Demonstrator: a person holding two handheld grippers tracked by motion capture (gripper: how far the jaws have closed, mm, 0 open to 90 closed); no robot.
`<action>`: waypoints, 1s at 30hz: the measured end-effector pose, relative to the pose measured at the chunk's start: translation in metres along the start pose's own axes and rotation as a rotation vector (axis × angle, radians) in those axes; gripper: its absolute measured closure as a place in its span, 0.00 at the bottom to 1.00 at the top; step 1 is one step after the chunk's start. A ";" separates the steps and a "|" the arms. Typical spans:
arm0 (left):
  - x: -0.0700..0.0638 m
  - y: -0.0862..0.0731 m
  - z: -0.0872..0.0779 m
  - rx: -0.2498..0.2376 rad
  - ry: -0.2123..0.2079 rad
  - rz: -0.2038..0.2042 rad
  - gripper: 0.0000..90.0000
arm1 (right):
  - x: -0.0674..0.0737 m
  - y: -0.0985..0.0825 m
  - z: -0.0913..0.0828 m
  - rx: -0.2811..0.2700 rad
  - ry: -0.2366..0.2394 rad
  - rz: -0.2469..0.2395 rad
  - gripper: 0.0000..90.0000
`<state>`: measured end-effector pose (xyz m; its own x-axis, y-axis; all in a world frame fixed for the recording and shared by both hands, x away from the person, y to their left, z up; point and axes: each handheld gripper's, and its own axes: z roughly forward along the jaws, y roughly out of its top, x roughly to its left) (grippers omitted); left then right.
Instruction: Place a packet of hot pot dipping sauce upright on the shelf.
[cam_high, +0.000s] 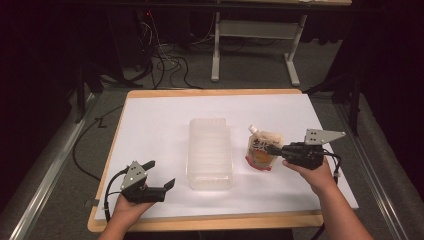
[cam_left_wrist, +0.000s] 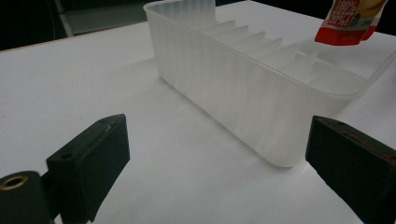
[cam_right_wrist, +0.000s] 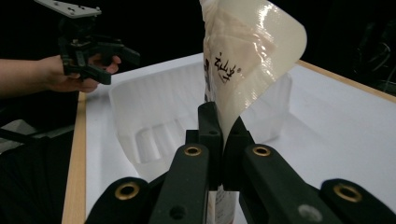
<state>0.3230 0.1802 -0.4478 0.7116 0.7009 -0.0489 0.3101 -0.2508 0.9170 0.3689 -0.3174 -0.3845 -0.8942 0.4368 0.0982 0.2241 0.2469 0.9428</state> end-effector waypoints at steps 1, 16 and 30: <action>0.000 0.000 0.000 0.000 0.001 0.000 0.08 | 0.000 0.002 0.003 -0.002 0.013 -0.006 1.00; 0.001 -0.002 -0.003 0.002 0.008 -0.007 0.08 | 0.004 0.022 0.041 0.029 0.125 -0.064 1.00; 0.002 -0.003 -0.005 -0.001 0.008 -0.007 0.08 | 0.002 0.032 0.066 0.068 0.153 -0.086 1.00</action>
<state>0.3201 0.1854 -0.4484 0.7044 0.7079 -0.0521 0.3146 -0.2455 0.9169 0.3995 -0.2512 -0.3753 -0.9585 0.2762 0.0708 0.1657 0.3374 0.9267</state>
